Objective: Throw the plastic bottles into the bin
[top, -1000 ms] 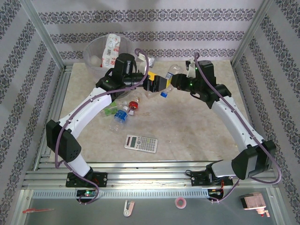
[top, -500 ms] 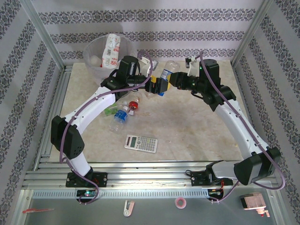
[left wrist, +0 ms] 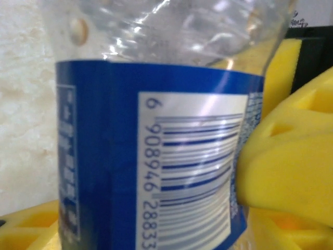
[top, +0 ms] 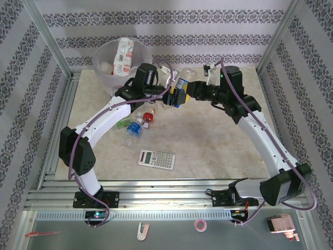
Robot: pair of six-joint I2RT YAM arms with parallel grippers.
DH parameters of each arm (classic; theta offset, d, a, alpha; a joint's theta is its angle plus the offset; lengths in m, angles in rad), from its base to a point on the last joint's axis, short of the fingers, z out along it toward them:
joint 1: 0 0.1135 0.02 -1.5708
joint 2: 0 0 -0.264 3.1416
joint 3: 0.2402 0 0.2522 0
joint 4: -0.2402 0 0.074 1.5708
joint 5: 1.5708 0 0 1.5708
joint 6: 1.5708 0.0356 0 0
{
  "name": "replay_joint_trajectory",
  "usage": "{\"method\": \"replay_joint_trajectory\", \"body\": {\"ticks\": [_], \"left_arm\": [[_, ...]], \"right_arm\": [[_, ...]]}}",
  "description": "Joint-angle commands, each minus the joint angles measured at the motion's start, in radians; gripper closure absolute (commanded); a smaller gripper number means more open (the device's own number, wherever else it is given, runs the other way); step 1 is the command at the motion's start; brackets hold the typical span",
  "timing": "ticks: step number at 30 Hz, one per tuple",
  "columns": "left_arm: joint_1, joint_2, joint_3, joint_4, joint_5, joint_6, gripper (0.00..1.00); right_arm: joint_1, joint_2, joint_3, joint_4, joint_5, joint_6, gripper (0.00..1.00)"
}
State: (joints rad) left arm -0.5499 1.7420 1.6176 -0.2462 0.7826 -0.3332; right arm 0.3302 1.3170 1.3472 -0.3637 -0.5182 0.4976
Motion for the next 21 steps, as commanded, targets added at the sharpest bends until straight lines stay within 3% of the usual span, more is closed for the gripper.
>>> {"method": "replay_joint_trajectory", "body": {"ticks": [1,6,13,21], "left_arm": [[-0.004,0.007,0.017,0.024,-0.006,0.009,0.44],[-0.002,-0.005,0.012,0.041,-0.010,0.007,0.55],[0.004,-0.038,-0.020,0.090,-0.038,-0.002,0.60],[0.031,-0.093,-0.082,0.148,-0.089,-0.035,0.63]], "right_arm": [[0.020,-0.019,0.010,0.025,-0.081,-0.005,0.74],[0.020,-0.020,0.012,0.026,-0.092,-0.010,0.65],[0.019,-0.043,0.006,0.030,-0.085,-0.032,0.36],[0.017,-0.076,-0.006,0.060,-0.065,-0.042,0.08]]}}
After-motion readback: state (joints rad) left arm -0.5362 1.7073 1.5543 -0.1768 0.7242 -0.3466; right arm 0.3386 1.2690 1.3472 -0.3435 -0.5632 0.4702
